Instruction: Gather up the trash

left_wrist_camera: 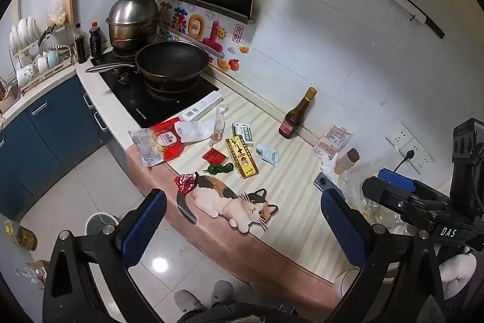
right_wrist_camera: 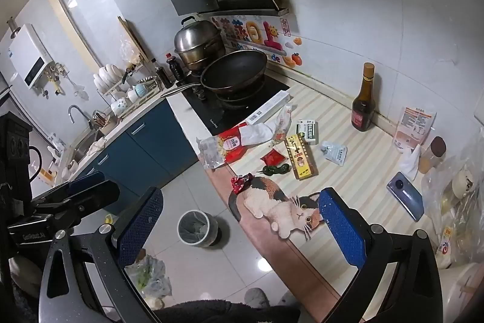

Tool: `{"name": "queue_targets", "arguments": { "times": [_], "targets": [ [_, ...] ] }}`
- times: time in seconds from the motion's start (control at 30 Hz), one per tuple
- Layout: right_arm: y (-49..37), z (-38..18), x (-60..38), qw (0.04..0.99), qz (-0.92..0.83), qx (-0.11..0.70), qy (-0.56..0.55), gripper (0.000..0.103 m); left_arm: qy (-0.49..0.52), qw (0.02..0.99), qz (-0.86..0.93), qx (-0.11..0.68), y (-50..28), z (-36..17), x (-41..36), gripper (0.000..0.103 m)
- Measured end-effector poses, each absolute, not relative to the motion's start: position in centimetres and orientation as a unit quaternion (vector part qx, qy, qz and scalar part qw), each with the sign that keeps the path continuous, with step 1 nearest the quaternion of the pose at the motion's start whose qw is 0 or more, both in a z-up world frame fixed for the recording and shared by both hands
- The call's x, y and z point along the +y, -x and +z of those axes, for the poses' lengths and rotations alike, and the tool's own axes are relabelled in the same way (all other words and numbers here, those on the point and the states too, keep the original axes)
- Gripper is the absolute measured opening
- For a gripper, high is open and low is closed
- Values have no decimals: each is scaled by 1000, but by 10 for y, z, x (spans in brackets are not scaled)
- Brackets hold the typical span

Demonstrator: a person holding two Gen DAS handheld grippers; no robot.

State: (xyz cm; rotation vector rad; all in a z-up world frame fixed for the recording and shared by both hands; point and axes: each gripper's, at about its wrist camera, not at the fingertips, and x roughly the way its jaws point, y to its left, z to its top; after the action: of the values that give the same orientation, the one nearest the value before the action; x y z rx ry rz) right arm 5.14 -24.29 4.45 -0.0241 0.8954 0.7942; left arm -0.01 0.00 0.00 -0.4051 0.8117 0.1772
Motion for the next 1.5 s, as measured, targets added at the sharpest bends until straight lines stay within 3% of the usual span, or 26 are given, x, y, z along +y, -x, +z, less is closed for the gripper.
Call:
{"name": "queue_targets", "arguments": {
  "times": [1.5],
  "targets": [
    [-42, 50, -231, 827, 376, 418, 17, 103, 199, 898, 73, 386, 2, 15, -7, 103]
  ]
}}
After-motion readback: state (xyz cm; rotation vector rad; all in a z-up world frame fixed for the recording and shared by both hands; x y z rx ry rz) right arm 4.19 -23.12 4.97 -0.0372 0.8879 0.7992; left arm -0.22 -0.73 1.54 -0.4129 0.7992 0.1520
